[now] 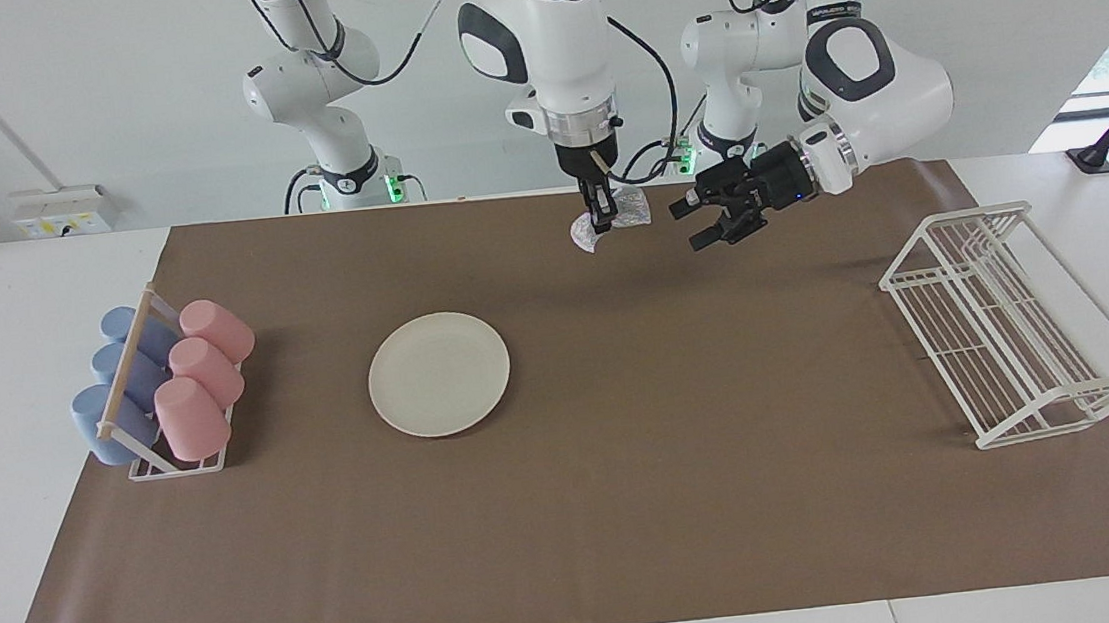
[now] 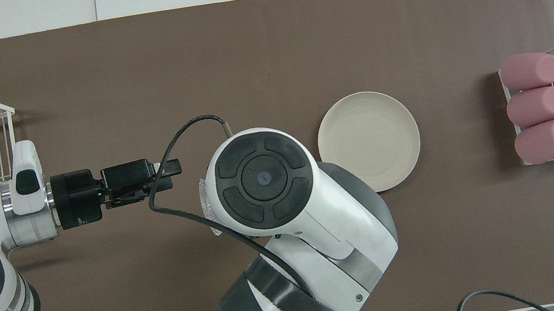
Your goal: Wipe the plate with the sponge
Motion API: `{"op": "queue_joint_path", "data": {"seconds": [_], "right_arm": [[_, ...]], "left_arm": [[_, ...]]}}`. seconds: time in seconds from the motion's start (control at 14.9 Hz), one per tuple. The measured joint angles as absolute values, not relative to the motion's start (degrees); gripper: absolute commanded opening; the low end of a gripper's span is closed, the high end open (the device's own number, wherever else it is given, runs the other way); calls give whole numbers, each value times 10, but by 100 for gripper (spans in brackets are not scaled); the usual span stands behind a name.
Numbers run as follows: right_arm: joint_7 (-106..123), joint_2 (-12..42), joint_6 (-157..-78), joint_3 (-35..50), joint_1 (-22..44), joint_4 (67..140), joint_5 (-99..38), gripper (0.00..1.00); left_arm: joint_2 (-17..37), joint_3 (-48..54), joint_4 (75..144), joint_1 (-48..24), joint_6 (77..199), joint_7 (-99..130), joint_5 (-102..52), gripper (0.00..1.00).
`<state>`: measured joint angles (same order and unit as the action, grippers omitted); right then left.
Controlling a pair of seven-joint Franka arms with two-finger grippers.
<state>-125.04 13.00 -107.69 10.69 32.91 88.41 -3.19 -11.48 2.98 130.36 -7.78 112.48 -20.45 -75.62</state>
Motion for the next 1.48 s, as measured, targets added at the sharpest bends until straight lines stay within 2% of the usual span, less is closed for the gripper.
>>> {"op": "queue_joint_path", "data": {"seconds": [0.54,0.61,0.67,0.74,1.01,1.48], "right_arm": [[-1252,136,-1078,100,325,879,-32,0],[-1252,136,-1078,100,326,879,-32,0],[-1252,136,-1078,100,326,879,-32,0],[-1252,136,-1078,100,326,879,-32,0],[-1252,136,-1082,100,326,878,-32,0],[-1252,139,-1085,100,326,878,-32,0]], "left_arm": [[-122,28,1329,-92,1097,-279,-784,100],[-122,28,1329,-97,1101,-279,-786,95],[-122,28,1329,-101,1103,-280,-787,75],[-122,28,1329,-103,1105,-281,-788,50],[-122,29,1330,-116,1119,-284,-788,0],[-123,28,1332,-138,1140,-280,-794,0]]}}
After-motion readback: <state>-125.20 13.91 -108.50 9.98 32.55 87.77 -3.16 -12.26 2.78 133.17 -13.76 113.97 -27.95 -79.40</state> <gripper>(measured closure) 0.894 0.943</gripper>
